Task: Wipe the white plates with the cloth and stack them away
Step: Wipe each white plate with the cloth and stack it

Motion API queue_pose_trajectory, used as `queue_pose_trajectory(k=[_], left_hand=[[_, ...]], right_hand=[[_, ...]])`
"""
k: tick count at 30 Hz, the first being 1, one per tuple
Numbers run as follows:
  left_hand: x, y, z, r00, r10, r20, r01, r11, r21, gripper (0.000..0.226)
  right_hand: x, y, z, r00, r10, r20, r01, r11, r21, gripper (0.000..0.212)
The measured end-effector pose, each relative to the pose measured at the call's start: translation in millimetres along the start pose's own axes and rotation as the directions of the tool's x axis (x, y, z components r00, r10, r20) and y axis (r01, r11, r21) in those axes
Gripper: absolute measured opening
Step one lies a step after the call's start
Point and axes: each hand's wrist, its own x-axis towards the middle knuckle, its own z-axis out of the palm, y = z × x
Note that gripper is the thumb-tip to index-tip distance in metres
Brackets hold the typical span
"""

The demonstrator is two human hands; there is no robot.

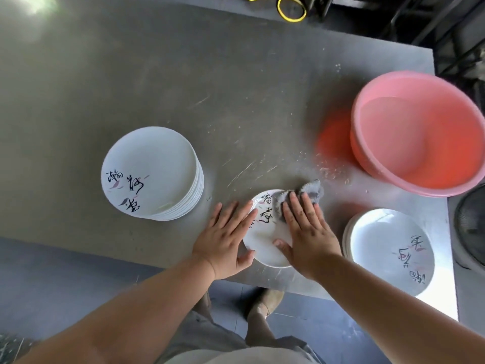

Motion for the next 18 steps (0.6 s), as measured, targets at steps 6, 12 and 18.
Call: queue_pose_trajectory(k=[6,12,18], left_hand=[[0,-3,1,1.0,-0.008,0.022,0.008,1.0,0.022,0.098],[0,-1,2,1.0,-0.002,0.021,0.002,0.999,0.032,0.099],[0,-2,4,1.0,-0.001,0.018,0.0,0.999,0.049,0.097]], right_hand=[[34,-19,-15,0.972,-0.233,0.006,0.233,0.972,-0.003,0.089],[-25,-10,9,0.995,0.089,0.047,-0.092,0.994,0.065,0.096],[-1,-3,-1,0.999,-0.036,0.024,0.035,0.998,0.058,0.093]])
